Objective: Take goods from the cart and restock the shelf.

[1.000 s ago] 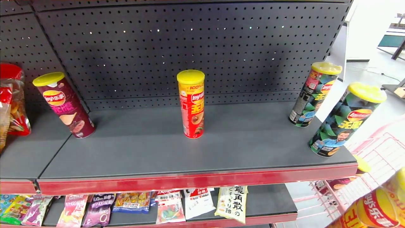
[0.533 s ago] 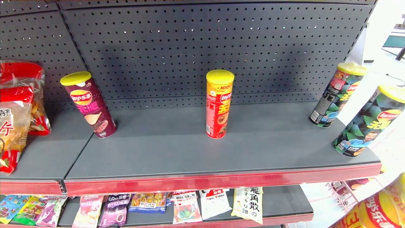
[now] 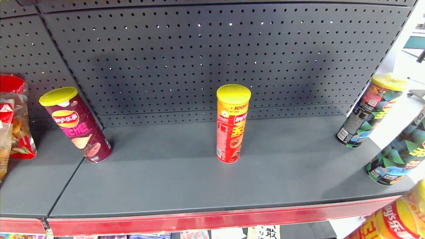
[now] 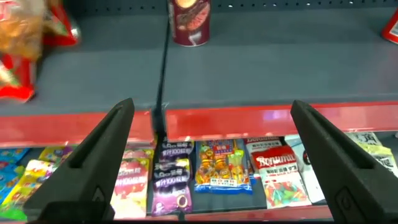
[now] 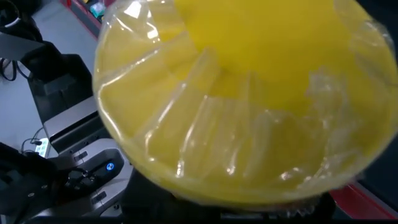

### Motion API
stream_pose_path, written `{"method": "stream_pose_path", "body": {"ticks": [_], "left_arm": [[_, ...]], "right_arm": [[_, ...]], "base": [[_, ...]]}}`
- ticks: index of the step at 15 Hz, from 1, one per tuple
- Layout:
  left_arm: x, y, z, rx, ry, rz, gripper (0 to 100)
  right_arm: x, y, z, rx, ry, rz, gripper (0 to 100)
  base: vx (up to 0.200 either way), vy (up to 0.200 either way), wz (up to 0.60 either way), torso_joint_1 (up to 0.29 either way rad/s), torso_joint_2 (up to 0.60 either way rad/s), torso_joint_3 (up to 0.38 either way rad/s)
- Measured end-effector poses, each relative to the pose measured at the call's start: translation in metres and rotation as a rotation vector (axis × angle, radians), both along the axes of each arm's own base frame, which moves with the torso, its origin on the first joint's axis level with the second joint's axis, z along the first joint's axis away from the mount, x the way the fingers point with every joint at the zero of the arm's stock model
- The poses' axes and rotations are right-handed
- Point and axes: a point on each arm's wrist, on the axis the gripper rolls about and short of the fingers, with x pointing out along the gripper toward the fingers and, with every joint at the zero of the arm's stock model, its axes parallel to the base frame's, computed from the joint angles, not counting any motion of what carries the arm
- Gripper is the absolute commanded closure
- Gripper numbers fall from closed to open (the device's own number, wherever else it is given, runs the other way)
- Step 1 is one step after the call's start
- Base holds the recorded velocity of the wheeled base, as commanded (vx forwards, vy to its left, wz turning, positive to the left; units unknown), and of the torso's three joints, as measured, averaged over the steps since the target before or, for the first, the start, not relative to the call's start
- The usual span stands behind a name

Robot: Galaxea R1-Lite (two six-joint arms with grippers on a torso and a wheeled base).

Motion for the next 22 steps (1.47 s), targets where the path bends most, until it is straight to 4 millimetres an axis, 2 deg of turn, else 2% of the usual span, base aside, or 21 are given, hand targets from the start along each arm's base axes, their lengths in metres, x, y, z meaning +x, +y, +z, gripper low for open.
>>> {"method": "stream_pose_path", "body": {"ticks": [7,11,13,15,16,18,20,22], "left_arm": [[0.001,0.0,0.0,0.003,0.008,-0.004,0],[0.002,-0.001,0.005,0.005,0.019,-0.081,0],[0.0,-0.001,0.03,-0.015,-0.026,-0.115,0],[0.005,-0.002,0.075,-0.041,-0.045,-0.174,0],[0.015,-0.003,0.098,-0.041,-0.028,-0.22,0],[0.049,-0.009,0.137,0.002,0.017,-0.356,0],[0.093,-0.023,0.155,0.039,0.085,-0.525,0],[0.132,-0.045,0.157,0.057,0.152,-0.705,0]], "right_arm": [[0.0,0.004,0.004,-0.001,-0.002,0.062,100],[0.004,0.008,0.002,-0.014,0.015,0.075,100],[0.01,0.01,0.005,-0.022,0.016,0.047,100],[0.021,0.013,0.011,-0.03,-0.024,-0.025,100],[0.026,0.016,0.012,-0.031,-0.028,-0.034,100],[0.035,0.021,0.017,-0.026,-0.044,-0.04,100],[0.041,0.024,0.018,-0.03,-0.033,-0.042,100],[0.043,0.025,0.017,-0.035,-0.022,-0.047,100]], "base": [[0.0,0.0,0.0,0.0,0.0,0.0],[0.0,0.0,0.0,0.0,0.0,0.0],[0.0,0.0,0.0,0.0,0.0,0.0],[0.0,0.0,0.0,0.0,0.0,0.0],[0.0,0.0,0.0,0.0,0.0,0.0],[0.0,0.0,0.0,0.0,0.0,0.0],[0.0,0.0,0.0,0.0,0.0,0.0],[0.0,0.0,0.0,0.0,0.0,0.0]]}}
